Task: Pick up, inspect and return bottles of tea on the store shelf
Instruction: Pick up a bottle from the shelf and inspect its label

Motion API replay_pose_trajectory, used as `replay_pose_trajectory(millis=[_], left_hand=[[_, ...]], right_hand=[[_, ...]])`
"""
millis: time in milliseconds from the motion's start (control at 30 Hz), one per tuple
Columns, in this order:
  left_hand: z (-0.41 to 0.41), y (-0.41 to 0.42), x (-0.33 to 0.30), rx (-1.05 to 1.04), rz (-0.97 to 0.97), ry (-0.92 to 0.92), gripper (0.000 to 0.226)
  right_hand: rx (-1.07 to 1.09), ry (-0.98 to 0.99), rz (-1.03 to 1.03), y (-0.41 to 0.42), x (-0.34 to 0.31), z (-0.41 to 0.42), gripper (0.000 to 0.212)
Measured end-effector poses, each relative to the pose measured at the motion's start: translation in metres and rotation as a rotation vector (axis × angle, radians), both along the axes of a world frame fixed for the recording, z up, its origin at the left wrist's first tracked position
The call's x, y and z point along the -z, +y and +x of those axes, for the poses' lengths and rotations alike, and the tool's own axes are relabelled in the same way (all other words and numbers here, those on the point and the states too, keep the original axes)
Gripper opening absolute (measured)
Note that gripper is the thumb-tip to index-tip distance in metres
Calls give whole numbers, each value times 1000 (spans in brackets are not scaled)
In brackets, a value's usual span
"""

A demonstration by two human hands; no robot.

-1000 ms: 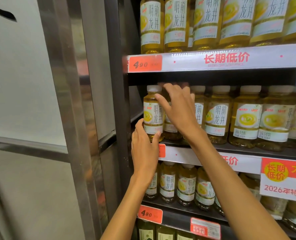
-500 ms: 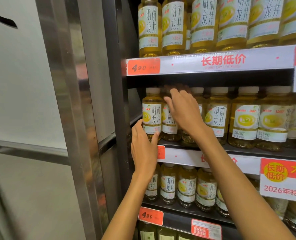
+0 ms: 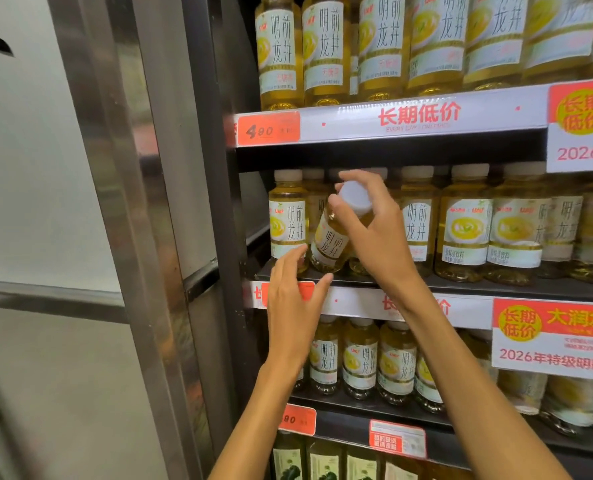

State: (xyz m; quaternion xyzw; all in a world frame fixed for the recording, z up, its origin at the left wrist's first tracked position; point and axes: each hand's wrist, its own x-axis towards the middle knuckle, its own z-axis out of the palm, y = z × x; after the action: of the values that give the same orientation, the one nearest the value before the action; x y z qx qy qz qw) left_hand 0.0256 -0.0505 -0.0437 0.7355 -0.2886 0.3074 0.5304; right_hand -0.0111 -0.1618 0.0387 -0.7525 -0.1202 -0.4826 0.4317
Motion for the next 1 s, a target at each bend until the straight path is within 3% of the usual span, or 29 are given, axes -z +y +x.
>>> replay_pose_trajectory(millis=[267,433,700,800,933,1000], left_hand=[[-19,7,-10,219,69,-37,68],[-51,25,-7,598,37,274,62],[-88,36,49,658,10,693,59],[-102,38,68,773,-72,881,71],[-118,39,77,897,-174,1045,53],[-124,39,87,920,-220,1076,55]], right_hand=[[-316,-107,152,-2,-4,-39,24],[-496,5,285,1,5,-59,34],[-570,347,467,-8,73,-65,35],[-708,370,635,-7,103,-70,41],[-748,363,820,0,131,-75,36],[-756,387,872,2,143,-78,34]])
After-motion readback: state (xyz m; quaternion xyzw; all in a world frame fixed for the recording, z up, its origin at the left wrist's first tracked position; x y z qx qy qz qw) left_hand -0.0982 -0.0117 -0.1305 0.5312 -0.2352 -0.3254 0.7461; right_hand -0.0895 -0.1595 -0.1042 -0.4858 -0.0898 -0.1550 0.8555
